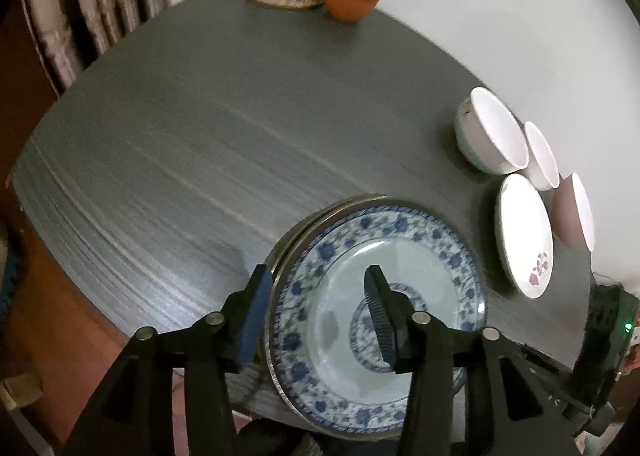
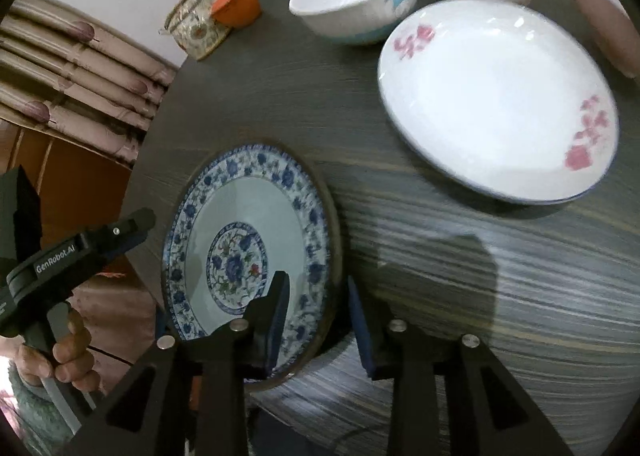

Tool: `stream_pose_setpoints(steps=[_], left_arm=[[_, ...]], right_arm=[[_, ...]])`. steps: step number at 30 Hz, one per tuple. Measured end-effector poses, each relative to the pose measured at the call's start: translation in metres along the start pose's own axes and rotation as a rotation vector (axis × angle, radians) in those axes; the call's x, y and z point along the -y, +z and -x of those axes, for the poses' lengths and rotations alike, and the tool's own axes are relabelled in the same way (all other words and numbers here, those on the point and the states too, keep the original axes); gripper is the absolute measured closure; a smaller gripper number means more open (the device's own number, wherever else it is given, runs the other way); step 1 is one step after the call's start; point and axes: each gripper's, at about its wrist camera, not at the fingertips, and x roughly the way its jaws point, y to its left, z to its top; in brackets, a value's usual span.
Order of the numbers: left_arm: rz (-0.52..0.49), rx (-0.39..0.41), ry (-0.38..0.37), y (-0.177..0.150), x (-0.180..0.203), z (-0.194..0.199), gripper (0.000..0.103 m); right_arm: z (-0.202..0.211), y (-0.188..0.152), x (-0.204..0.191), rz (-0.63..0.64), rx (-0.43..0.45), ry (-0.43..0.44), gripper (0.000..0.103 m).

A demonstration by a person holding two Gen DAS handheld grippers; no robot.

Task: Organize plates and bowls
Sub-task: 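Move the left tool to the white plate with pink flowers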

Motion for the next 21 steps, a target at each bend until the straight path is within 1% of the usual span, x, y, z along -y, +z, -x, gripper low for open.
stream_pose_setpoints(steps=[3,6,10,12,15,18,21], left_arm=[[-0.041,0.071,0.015,-0.002,0.020,0.005,0.053],[-0.090,0.128,0.010,-0.006,0.040,0.008,0.050],[-0.123,0.130,-0.039,-0.008,0.069,0.002,0.048],[-0.134,0.135,-0.054,-0.007,0.080,-0.001,0.048],[-0.161,0.168,-0.074,-0.007,0.101,-0.003,0.048],[-0.183,0.193,-0.100,-0.005,0.120,-0.006,0.048],[-0.200,0.183,-0.128,0.002,0.139,-0.015,0.048]], right_arm=[[0.022,-0.003,0.013,0.007,0.090,-0.006,0.071],[0.046,-0.006,0.029,0.012,0.187,-0.049,0.071],[0.073,-0.008,0.052,0.005,0.277,-0.114,0.071],[0.084,-0.006,0.067,-0.011,0.311,-0.149,0.071],[0.097,-0.003,0.089,-0.039,0.342,-0.183,0.071],[0.102,0.003,0.107,-0.070,0.354,-0.193,0.071],[0.105,0.010,0.118,-0.075,0.364,-0.203,0.071]])
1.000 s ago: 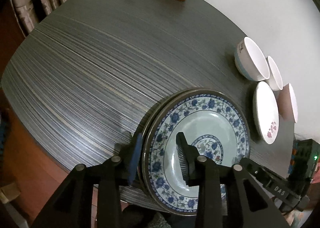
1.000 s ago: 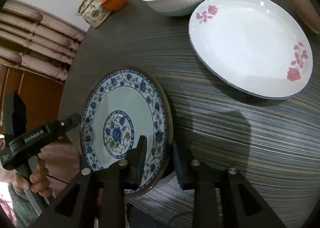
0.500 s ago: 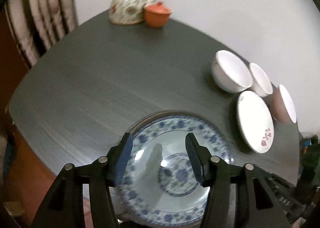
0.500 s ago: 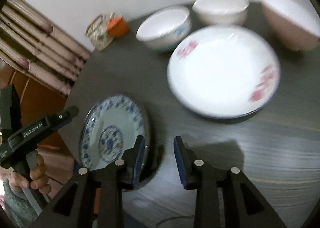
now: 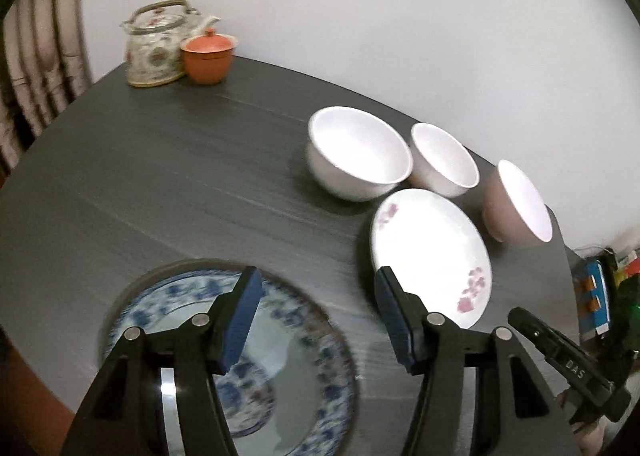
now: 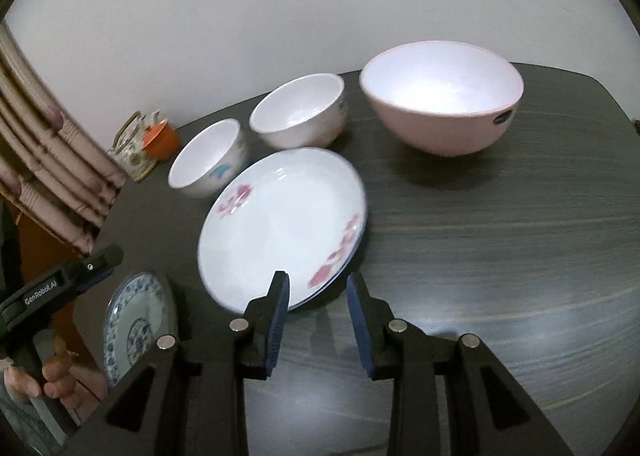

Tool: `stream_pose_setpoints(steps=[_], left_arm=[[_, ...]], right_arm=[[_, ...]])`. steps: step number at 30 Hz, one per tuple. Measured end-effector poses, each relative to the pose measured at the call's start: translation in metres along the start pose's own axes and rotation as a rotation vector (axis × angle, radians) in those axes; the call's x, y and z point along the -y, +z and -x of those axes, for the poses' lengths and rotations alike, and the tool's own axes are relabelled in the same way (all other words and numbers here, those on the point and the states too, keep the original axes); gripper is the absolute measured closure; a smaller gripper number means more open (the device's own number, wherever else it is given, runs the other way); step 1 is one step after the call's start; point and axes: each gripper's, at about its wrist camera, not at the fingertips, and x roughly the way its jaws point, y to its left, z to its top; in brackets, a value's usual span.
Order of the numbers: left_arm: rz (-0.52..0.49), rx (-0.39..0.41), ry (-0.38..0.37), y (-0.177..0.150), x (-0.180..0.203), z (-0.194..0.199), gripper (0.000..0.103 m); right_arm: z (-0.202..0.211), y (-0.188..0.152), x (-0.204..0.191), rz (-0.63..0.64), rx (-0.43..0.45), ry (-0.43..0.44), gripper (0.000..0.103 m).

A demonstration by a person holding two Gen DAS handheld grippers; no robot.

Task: Organize plates and bowls
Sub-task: 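Move the left tool to the white plate with pink flowers, then grasp the rim of the white pink-flower plate with the left tool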

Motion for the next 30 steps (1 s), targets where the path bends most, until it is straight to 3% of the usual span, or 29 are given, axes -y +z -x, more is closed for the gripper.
stream_pose_setpoints(steps=[9,18,27,30], left_arm=[[0.016,-0.139,-0.036,0.013,0.030,-0.054,0.048],[0.055,-0.242,-0.012,0.017,0.039,-0.097,0.048],[0.048,-0.268,0.015,0.022,0.045,-0.113,0.050],[0.034,-0.271,0.027,0.027,0.050,-0.119,0.058]], right_arm=[[-0.030,0.016,0.017,-0.016,-0.055,0.001,0.071],[-0.059,0.033,0.030,-0.043,-0.112,0.031,0.071],[-0.082,0.045,0.032,-0.034,-0.141,0.040,0.074],[-0.086,0.046,0.033,-0.034,-0.150,0.048,0.083]])
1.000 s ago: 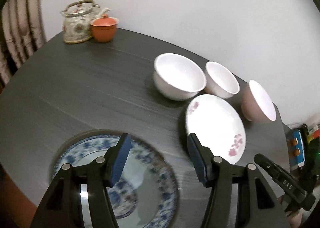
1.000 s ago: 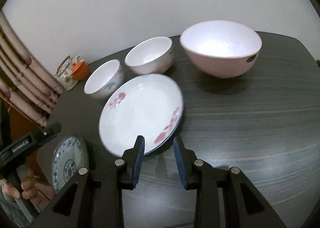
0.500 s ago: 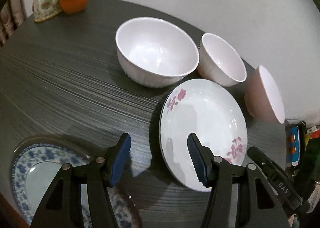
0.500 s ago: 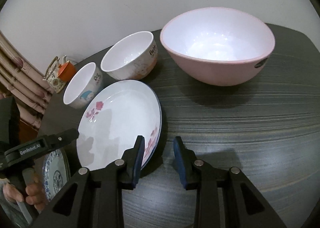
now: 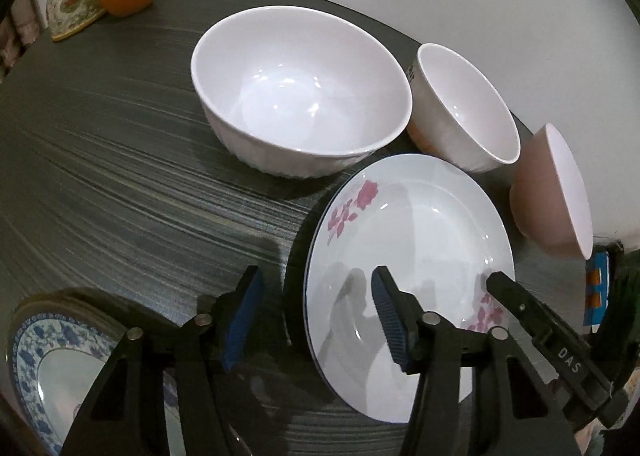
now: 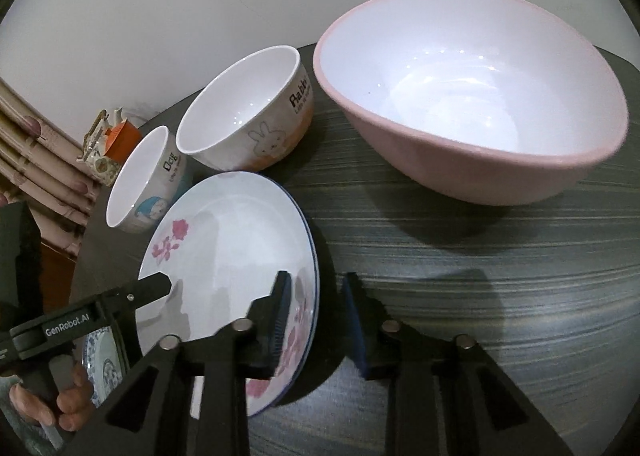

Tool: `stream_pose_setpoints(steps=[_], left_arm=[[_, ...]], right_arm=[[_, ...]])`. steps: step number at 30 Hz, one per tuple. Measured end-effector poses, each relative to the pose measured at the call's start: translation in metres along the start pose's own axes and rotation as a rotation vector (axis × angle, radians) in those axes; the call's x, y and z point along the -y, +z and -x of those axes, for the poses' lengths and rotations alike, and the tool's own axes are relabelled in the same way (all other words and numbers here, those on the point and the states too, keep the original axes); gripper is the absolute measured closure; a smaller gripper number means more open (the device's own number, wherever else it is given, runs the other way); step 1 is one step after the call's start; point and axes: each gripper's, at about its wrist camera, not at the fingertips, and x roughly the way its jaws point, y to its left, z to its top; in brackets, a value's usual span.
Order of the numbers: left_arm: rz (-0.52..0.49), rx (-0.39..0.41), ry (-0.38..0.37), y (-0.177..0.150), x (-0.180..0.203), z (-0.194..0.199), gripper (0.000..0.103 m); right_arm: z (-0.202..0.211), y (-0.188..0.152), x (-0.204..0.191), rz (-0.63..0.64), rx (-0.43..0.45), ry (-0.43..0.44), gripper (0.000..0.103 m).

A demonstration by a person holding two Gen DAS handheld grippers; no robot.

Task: Organize plates and bowls
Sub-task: 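Grasp the rim of the white pink-flower plate with the left tool, then lift the white plate with the left tool and carry it toward the blue plates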

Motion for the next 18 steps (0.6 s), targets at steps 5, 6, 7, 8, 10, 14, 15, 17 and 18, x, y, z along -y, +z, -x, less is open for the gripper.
stream_pose_setpoints(steps=[5,6,7,8,10,14,15,17,18], left_arm=[[-0.001,-0.013,0.006,0.005,0.000,-0.006,0.080],[-0.006,-0.017,-0.011,0.005,0.001,-0.007,0.085],[-0.007,-0.023,-0.012,0.004,0.003,-0.008,0.085],[-0.008,-0.022,-0.004,0.003,0.004,-0.008,0.086],[-0.014,-0.024,-0.002,0.001,0.004,-0.007,0.086],[-0.020,-0.045,-0.013,-0.010,0.006,-0.005,0.086],[-0.027,-0.052,-0.011,-0.014,0.007,-0.004,0.086],[-0.036,-0.062,-0.016,-0.021,0.010,-0.001,0.086],[-0.042,-0.067,-0.016,-0.025,0.011,0.000,0.086]], right_arm=[[-0.001,-0.001,0.001,-0.008,-0.004,0.008,0.091],[0.000,-0.002,0.003,-0.010,-0.005,0.009,0.091],[0.002,-0.003,0.005,-0.013,-0.007,0.010,0.091],[0.002,-0.004,0.005,-0.016,-0.008,0.009,0.091],[0.006,-0.009,0.008,-0.024,-0.013,0.007,0.091],[0.014,-0.024,0.011,-0.034,-0.020,-0.001,0.091],[0.016,-0.027,0.010,-0.036,-0.022,-0.004,0.091],[0.022,-0.037,0.011,-0.044,-0.029,-0.007,0.091],[0.025,-0.042,0.013,-0.049,-0.031,-0.008,0.091]])
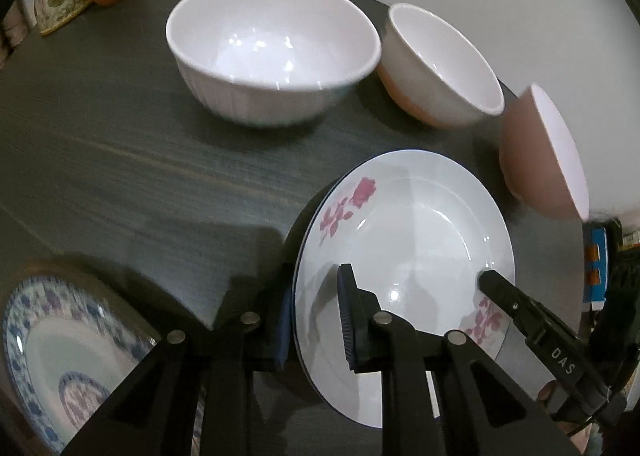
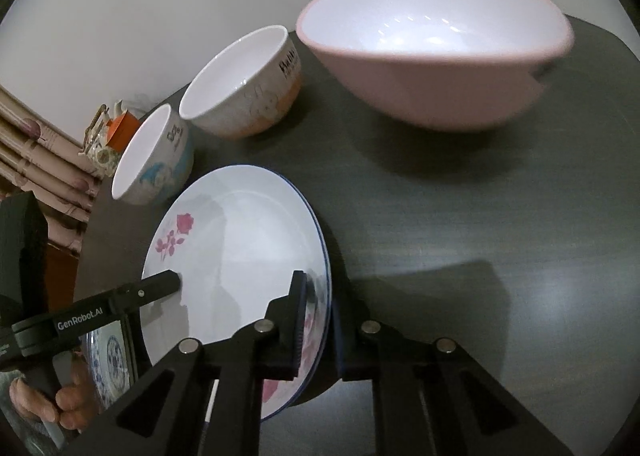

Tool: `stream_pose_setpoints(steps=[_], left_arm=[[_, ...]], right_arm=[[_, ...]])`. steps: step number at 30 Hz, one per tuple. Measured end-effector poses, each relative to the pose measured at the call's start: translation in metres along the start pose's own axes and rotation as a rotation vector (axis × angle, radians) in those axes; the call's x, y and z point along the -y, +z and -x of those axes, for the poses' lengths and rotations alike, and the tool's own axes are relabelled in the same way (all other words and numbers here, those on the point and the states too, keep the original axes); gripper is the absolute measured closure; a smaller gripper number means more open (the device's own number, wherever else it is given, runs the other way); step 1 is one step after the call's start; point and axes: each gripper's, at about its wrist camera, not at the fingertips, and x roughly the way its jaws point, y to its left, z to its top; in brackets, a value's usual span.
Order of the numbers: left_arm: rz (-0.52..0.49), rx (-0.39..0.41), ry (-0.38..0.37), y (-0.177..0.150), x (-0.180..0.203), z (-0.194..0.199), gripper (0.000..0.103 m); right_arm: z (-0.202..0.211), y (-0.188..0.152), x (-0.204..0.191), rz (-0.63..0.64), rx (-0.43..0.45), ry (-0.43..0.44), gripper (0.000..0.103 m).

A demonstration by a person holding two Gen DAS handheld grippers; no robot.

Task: Organize plates and bowls
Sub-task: 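Lift the white plate with the left tool and carry it toward the blue plates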

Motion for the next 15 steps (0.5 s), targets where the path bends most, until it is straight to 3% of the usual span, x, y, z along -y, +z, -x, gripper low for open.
stream_pose_setpoints(steps=[15], left_arm=[[-0.075,-0.095,-0.009,-0.078,0.012,0.012,0.086]], right_arm=[[0.032,-0.070,0.011,-0.059,-0.080,-0.020,0.091]])
